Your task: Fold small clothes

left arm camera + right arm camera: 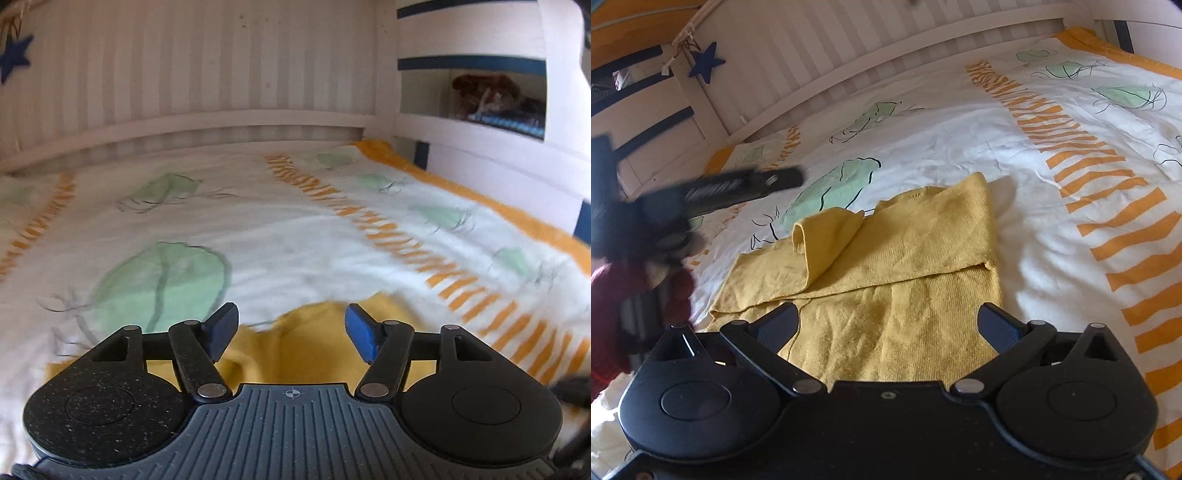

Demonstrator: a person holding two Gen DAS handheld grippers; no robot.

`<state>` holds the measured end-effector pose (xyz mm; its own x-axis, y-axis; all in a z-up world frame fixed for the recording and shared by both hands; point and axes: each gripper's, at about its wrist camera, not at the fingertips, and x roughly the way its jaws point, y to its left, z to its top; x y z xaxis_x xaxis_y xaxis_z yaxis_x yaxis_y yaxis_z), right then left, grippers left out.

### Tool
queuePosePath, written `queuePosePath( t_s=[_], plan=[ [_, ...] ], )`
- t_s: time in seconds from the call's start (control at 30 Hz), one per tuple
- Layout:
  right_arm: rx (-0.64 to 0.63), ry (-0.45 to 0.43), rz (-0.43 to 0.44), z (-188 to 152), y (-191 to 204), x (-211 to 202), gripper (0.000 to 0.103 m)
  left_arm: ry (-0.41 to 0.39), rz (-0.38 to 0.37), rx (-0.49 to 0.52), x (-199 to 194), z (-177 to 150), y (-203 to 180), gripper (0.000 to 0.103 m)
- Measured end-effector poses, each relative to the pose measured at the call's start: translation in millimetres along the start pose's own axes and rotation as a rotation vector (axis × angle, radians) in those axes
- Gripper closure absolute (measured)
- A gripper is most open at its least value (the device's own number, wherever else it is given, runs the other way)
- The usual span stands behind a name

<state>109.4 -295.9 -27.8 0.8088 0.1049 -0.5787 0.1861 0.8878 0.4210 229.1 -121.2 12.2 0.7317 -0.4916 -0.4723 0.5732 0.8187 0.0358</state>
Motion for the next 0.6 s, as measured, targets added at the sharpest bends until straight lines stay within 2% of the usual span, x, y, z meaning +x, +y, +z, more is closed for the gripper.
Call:
queuePosePath(
  t_s=[0.13, 0.27, 0.37, 0.47, 0.5, 0.6],
  plan=[
    [-0.017, 0.017, -0.011, -3, 4, 4, 0.000, 0.046, 0.107, -0.022, -7, -23, 32, 0.040],
    [-0.068, 0.037, -0.022, -4, 13, 9, 0.000, 0.115, 0.254, -0.129, -6, -51, 79, 0.040],
    [-0.124, 0.046, -0.033, -3, 25, 15, 0.000, 0.176, 0.337, -0.220, 0, -74, 111, 0.040],
    [-0.188, 0.046, -0.036, 3, 40, 23, 0.000, 0.225, 0.381, -0.266, 5, -95, 129, 0.039],
    [-0.213, 0.042, -0.037, 6, 46, 27, 0.000, 0.226, 0.390, -0.268, 7, -102, 133, 0.035],
    [-0.303, 0.019, -0.040, 16, 69, 41, 0.000, 0.183, 0.351, -0.321, 4, -113, 138, 0.032]
  ],
)
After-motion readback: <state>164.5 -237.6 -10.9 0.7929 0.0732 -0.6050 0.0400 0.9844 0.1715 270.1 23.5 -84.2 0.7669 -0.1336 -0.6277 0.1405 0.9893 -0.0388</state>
